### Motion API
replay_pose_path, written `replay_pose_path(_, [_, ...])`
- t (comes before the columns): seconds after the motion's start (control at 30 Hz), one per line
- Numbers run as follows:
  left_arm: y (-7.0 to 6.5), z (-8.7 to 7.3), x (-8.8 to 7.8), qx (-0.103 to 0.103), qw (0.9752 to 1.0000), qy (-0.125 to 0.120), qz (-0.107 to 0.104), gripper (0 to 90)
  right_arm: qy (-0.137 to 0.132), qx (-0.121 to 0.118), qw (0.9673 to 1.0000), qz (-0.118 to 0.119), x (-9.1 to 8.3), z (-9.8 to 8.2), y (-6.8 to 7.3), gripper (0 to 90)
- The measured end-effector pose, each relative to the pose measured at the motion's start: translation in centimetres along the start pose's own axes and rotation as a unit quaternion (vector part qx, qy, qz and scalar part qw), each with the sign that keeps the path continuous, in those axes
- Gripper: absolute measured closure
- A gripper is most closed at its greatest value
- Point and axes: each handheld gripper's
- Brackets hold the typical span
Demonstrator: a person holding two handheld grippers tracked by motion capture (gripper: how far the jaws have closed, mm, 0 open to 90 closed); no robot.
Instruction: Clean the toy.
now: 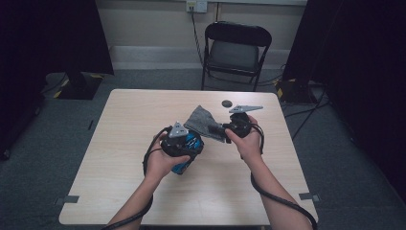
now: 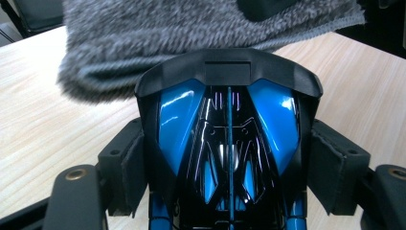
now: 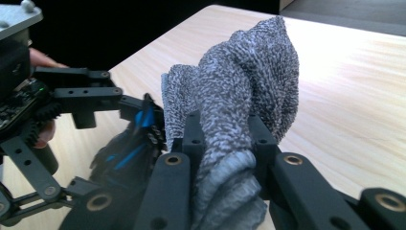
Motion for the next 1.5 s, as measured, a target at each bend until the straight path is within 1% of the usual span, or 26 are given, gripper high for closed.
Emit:
replay_pose_path(0.2, [0.4,-0.3,0.0,-0.004,1.0000,0.004,0.004,25.6,0.011,-0.008,0.9998,0.014,0.4,-0.2,0.6,74.7])
replay_pose_path(0.5, [0.8,-0.6,0.1,-0.009,0.9999,0.009,0.009,25.6,0.007,-0.013,0.9996,0.025,0.2,-0.4,1.0,74.7])
replay_pose_path(0.73, [1.4,-0.9,-0.2,-0.016,0.9997,0.009,0.017,25.5,0.002,-0.014,0.9992,0.036,-0.3,-0.9,0.9,74.7])
replay_pose_path(1.0, [1.8,-1.1,-0.2,-0.022,0.9994,0.010,0.026,25.5,0.002,-0.017,0.9987,0.048,-0.8,-1.7,1.0,74.7])
replay_pose_path(1.37, [2.3,-1.2,-0.5,-0.030,0.9989,0.009,0.035,25.5,0.008,-0.019,0.9978,0.062,-0.6,-3.3,1.3,74.7])
replay_pose_path(1.47, [2.4,-1.2,-0.6,-0.028,0.9988,0.010,0.038,25.5,0.008,-0.019,0.9978,0.064,-0.6,-3.5,1.3,74.6])
replay_pose_path(1.5, [2.5,-1.2,-0.7,-0.028,0.9986,0.012,0.042,25.5,0.009,-0.019,0.9976,0.065,-0.6,-3.7,1.4,74.6])
Point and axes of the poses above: each handheld gripper's, and its own axes: x roughly forward along the jaws, z roughly out of its top, y roughly to its left, and after that the axes turned 3 degrees about x, right-handed
